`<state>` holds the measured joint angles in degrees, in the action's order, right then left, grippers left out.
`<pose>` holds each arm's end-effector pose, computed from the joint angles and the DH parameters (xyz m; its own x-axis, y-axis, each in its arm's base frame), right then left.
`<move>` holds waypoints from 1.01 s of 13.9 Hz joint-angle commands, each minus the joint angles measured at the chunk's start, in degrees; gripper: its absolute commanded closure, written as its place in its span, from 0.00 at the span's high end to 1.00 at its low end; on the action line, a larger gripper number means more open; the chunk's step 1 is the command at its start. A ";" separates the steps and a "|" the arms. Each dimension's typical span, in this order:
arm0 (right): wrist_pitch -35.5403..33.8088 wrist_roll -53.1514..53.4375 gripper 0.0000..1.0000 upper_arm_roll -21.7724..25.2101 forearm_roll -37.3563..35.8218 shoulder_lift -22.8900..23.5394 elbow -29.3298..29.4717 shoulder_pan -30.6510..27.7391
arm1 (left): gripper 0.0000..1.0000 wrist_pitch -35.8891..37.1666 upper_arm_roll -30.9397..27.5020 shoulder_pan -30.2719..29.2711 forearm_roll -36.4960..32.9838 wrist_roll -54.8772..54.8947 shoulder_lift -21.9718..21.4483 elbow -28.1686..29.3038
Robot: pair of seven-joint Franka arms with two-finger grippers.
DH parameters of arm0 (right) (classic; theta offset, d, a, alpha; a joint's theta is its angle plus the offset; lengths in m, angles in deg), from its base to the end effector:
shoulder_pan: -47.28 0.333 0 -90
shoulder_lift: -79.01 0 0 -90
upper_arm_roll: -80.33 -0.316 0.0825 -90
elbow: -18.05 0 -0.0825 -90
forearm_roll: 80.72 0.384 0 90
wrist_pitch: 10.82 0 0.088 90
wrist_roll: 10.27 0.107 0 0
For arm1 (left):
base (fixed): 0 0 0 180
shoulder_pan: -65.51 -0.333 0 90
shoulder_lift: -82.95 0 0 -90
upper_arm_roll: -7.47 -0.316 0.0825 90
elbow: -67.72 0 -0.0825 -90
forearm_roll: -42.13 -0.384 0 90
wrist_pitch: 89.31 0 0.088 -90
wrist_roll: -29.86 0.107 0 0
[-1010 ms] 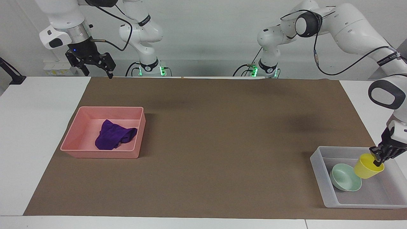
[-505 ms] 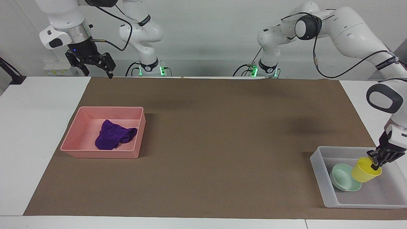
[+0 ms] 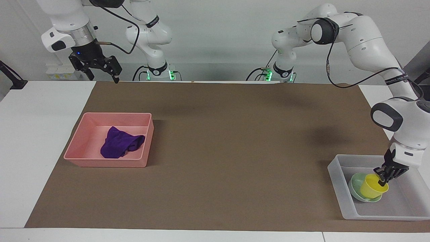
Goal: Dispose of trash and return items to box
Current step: 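Lower the yellow cup into the green bowl with the left gripper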
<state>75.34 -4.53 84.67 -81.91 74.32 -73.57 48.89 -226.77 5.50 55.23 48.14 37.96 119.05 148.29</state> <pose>0.5213 -0.0290 0.6493 0.9889 -0.1483 -0.0121 -0.1481 -0.9888 0.0158 0.7375 0.1534 0.3725 0.9250 0.1218 0.3599 0.1218 -0.9923 0.0229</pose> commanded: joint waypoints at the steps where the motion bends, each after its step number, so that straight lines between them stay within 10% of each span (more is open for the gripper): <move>1: -0.20 0.33 1.00 -0.12 0.92 -1.46 -1.55 -0.73 | 0.88 0.16 -0.15 0.08 0.24 -0.18 -2.71 2.50; 14: -0.02 0.33 1.00 -0.04 0.92 -1.46 -1.73 -0.73 | 1.00 33.63 -0.23 10.09 0.06 8.87 -23.34 4.86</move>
<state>75.34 -4.53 84.69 -81.91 74.32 -73.77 48.57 -196.57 6.20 62.98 48.13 45.65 101.11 148.72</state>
